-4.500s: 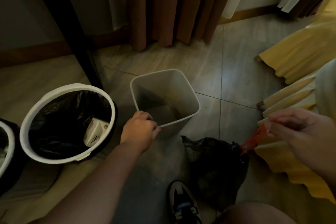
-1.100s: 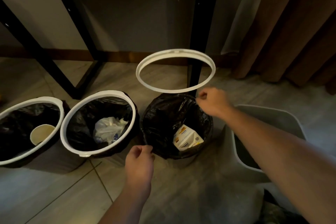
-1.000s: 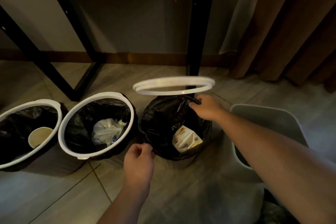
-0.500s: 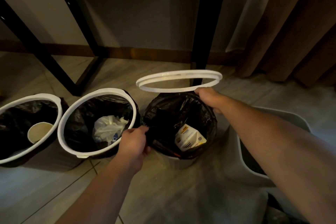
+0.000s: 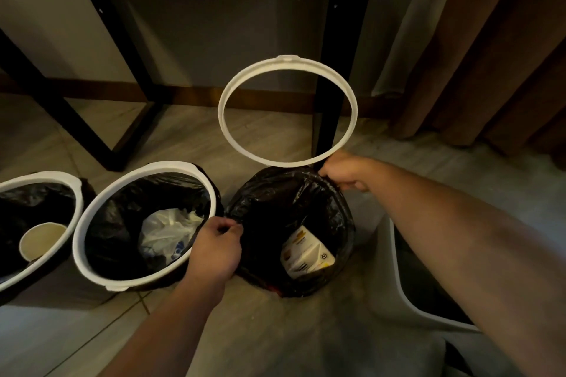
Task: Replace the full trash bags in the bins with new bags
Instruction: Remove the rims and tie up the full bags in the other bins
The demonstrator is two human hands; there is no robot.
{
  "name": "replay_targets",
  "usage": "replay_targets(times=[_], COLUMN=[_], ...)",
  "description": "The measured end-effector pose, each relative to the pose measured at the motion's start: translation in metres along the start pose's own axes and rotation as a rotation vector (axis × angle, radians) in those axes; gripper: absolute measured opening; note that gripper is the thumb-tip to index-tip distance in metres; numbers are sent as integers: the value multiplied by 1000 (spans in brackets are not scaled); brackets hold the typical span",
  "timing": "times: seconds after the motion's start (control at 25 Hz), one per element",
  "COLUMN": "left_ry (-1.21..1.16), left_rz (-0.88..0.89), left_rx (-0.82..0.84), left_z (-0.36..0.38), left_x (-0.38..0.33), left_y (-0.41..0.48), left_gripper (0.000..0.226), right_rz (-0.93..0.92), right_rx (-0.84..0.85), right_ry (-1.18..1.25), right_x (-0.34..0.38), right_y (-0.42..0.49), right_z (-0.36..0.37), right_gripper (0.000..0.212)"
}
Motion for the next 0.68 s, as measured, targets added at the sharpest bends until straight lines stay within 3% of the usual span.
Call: replay_targets(times=[0.16,0.4,0.52,0.68], left_ry=[40,-17,-24,15], left_rz=[72,195,250,311], left_rx=[17,32,29,-31], left_z=[-2,-12,-13,-26], left_x=[-13,-49,-62,-70], left_y=[-8,-28,-38,-42], left_gripper=[14,21,23,33], right_rz=[-21,-46,-1,-23], right_rx=[-4,-49,-15,66], right_ry=[-44,191,319,290], right_x=[5,16,17,20], right_y=[0,-1,-5,-21], right_z=[0,-10,-15,-21], right_gripper=[16,24,20,20])
Point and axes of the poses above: each hand's wrist, its own y-axis towards the middle knuckle, its own z-axis out of the palm, x = y × z, the point moved 9 cm from there along y, towards the middle knuckle, and after that the axes turned 11 degrees about y, right-handed, at the moved point
